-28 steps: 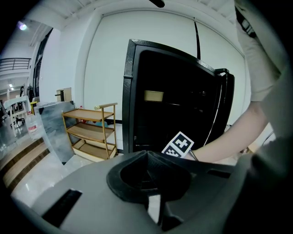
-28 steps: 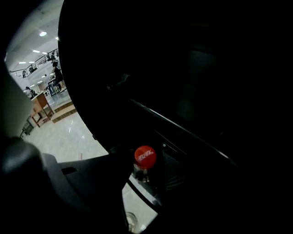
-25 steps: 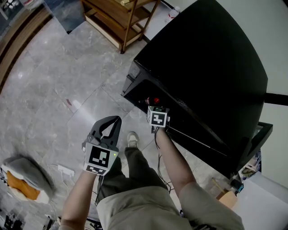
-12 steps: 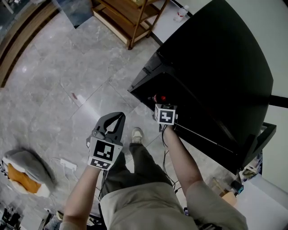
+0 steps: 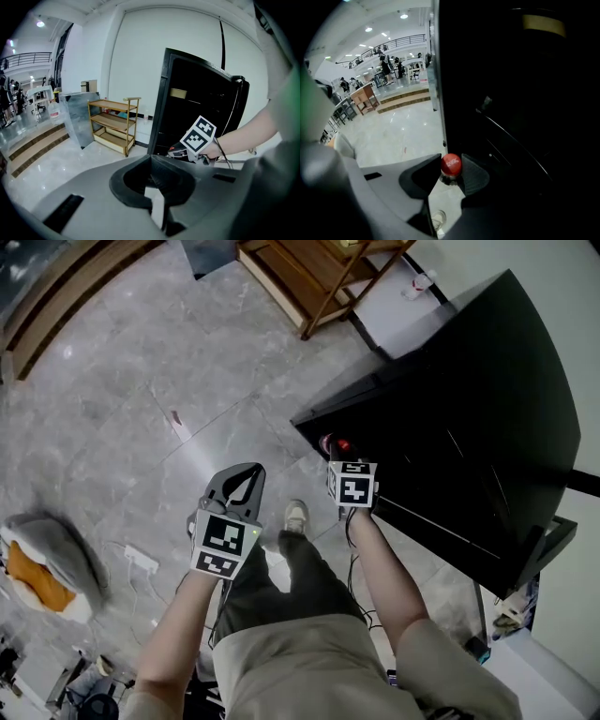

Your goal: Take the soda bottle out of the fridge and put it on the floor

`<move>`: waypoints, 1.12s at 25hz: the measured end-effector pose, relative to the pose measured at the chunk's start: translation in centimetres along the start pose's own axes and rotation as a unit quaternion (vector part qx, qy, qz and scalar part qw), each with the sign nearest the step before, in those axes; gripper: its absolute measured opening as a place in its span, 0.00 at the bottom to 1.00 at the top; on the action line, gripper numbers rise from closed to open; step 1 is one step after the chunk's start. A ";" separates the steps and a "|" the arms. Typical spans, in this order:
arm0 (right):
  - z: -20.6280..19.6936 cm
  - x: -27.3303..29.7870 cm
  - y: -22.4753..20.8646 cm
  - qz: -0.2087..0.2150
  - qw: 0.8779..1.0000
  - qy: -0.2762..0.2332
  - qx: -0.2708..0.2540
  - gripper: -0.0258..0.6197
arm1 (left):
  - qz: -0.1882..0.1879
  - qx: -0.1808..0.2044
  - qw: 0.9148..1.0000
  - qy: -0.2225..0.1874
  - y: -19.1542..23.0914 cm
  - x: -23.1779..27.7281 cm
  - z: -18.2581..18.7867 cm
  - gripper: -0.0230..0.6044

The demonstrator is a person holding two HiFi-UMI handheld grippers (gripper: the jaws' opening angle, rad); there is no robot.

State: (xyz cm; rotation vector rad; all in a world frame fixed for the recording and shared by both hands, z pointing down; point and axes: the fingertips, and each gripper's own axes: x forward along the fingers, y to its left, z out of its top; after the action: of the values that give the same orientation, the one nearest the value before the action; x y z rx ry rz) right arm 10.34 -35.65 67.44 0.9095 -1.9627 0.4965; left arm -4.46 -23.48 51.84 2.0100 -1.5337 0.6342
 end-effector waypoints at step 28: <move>0.0 4.1 28.1 0.162 0.963 0.049 -0.208 0.21 | 0.146 -0.157 0.976 0.038 11.0 -11.8 -17.5 0.05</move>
State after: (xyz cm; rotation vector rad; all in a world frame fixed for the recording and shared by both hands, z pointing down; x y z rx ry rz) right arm -12.35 -19.02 71.19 0.2966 -2.0271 0.2856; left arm -18.84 -5.81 58.67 1.5259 -1.7751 0.5326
